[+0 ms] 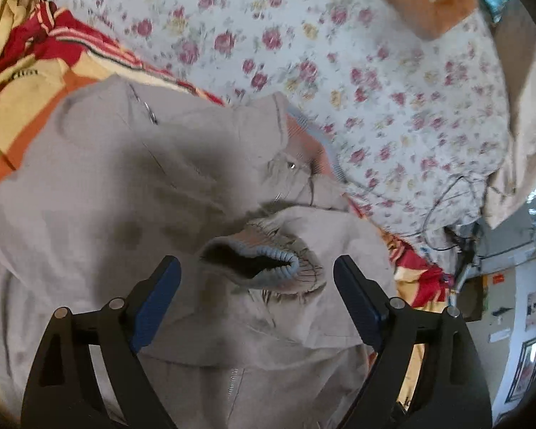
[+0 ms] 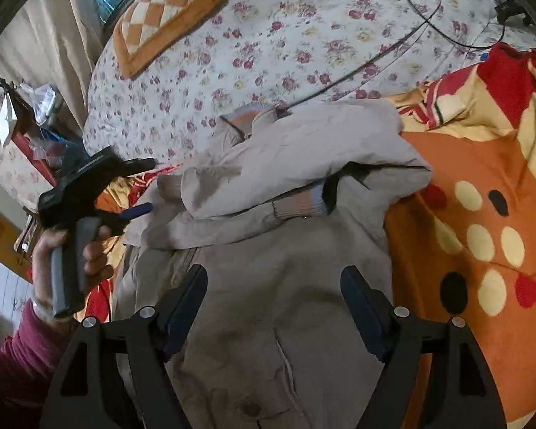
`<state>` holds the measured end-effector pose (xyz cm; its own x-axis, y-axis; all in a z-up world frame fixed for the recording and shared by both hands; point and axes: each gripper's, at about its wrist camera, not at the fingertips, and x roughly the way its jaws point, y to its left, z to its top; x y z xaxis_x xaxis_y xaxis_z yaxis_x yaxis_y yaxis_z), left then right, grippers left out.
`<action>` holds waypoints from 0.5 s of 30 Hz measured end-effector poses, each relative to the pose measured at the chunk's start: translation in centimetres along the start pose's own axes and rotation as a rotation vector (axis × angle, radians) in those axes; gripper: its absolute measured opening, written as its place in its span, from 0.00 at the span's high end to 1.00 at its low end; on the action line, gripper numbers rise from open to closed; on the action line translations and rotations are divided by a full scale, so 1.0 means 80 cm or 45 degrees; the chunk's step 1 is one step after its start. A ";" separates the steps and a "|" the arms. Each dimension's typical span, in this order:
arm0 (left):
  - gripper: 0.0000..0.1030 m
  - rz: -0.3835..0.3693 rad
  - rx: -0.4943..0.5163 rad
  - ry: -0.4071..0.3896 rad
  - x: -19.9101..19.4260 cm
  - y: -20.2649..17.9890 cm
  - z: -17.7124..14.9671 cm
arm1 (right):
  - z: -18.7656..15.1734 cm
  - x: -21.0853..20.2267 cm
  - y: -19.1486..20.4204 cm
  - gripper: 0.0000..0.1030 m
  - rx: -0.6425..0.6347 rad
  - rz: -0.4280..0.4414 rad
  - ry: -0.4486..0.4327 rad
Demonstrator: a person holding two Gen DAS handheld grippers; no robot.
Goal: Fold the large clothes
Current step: 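Fold the held sleeve across the jacket body toward the left gripper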
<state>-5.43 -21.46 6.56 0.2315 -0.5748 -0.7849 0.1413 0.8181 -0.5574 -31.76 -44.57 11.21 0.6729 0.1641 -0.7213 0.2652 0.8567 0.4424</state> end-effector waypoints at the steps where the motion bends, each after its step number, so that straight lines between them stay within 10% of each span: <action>1: 0.15 0.024 0.012 0.015 0.007 -0.004 -0.003 | -0.001 0.000 0.001 0.24 -0.006 0.004 -0.002; 8: 0.18 0.063 0.030 0.071 0.041 -0.016 -0.014 | -0.004 0.000 -0.001 0.24 0.008 0.022 -0.007; 9: 0.27 0.041 0.040 0.074 0.042 -0.019 -0.014 | -0.004 -0.002 -0.003 0.24 0.018 0.023 -0.014; 11: 0.83 0.016 0.098 0.105 0.039 -0.027 -0.012 | -0.005 -0.007 -0.005 0.24 0.024 0.020 -0.025; 15: 0.84 -0.060 0.161 0.036 -0.009 -0.030 -0.002 | -0.003 -0.019 -0.003 0.24 0.000 -0.029 -0.061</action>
<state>-6.06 -23.01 8.47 0.1950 -0.6113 -0.7670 0.2720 0.7850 -0.5566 -33.01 -44.91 12.11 0.6990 0.1207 -0.7049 0.2810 0.8601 0.4259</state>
